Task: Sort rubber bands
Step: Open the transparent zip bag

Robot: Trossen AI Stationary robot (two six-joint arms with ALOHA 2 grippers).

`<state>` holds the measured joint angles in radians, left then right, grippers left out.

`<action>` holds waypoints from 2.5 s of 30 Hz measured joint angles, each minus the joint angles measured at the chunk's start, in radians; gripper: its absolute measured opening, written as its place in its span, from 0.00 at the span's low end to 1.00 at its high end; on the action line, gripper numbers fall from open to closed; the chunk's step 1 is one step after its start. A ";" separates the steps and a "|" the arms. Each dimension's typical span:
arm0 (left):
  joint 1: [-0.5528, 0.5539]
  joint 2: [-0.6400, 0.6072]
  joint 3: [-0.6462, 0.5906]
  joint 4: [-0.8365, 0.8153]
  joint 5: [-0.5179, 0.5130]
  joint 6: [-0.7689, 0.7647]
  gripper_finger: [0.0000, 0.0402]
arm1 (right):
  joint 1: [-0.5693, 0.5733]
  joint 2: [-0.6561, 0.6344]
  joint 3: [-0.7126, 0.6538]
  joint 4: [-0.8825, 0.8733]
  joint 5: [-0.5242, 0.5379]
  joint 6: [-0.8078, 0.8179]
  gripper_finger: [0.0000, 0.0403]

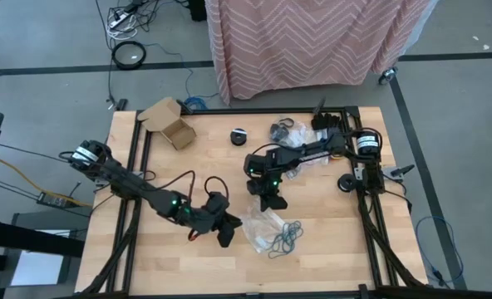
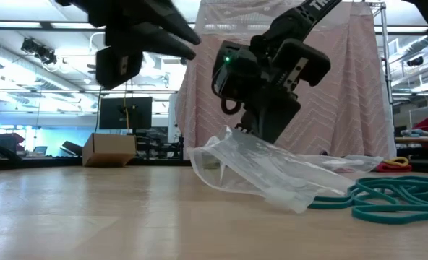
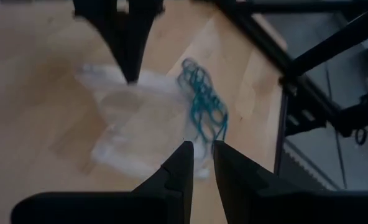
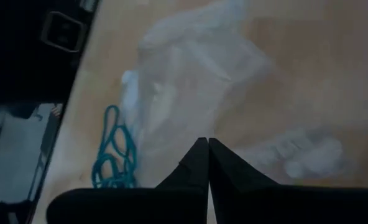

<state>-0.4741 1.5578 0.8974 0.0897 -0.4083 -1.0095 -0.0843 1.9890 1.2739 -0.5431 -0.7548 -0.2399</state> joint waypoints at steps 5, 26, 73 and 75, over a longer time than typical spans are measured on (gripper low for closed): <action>-0.014 0.000 -0.032 -0.004 -0.020 -0.090 0.17 | -0.037 -0.050 0.000 0.015 0.000 0.056 0.00; 0.030 0.277 -0.272 0.790 0.098 -0.467 0.22 | -0.290 -0.329 -0.057 0.077 0.220 0.302 0.00; 0.099 0.291 -0.202 0.547 0.190 -0.536 0.26 | -0.083 -0.378 -0.519 0.511 0.105 0.537 0.33; 0.099 0.292 -0.202 0.551 0.185 -0.520 0.26 | -0.090 -0.313 -0.519 0.559 0.038 0.580 0.34</action>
<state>-0.3748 1.8495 0.6952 0.6408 -0.2230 -1.5290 -0.1742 1.6761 0.7551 0.0154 -0.7171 0.3400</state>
